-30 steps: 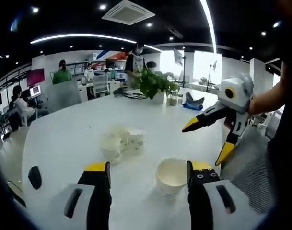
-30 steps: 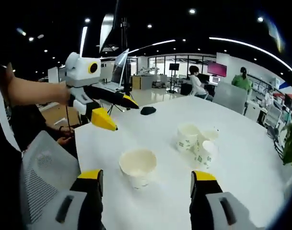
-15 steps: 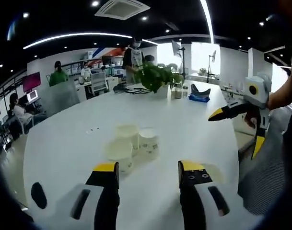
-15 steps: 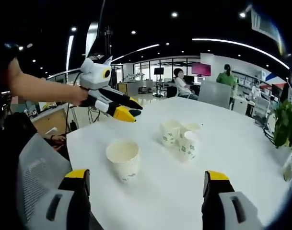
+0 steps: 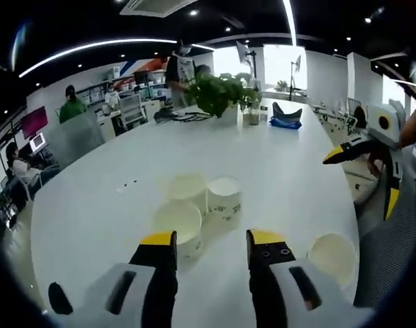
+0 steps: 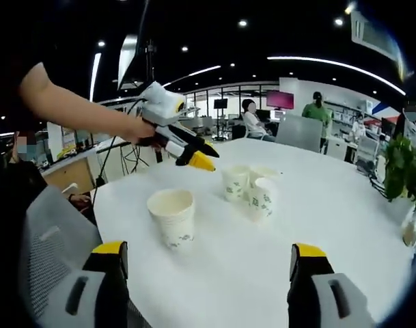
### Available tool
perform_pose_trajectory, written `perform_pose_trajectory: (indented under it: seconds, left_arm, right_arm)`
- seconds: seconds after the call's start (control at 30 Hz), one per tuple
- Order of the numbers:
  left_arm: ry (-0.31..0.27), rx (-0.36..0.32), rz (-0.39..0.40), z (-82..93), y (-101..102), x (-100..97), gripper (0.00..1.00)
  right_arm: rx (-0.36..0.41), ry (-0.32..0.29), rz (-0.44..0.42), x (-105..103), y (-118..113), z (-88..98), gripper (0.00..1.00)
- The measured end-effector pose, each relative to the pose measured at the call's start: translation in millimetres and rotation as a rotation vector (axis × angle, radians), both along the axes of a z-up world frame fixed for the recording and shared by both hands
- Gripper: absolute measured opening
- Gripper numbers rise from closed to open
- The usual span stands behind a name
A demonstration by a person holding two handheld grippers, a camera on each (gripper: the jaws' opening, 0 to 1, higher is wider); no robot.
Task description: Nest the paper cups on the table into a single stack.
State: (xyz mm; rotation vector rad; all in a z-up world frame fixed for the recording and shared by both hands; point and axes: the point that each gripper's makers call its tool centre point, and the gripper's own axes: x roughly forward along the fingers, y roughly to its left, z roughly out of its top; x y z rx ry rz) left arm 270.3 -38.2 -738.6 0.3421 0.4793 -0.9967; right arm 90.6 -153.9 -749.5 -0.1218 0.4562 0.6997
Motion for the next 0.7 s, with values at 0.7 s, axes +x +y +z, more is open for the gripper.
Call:
perform_pose_trajectory:
  seconds: [0.7]
  left_arm:
    - [0.003, 0.187, -0.150, -31.1, -14.4, 26.2, 0.20]
  right_arm:
    - [0.023, 0.049, -0.056, -2.6, -6.4, -14.4, 0.98]
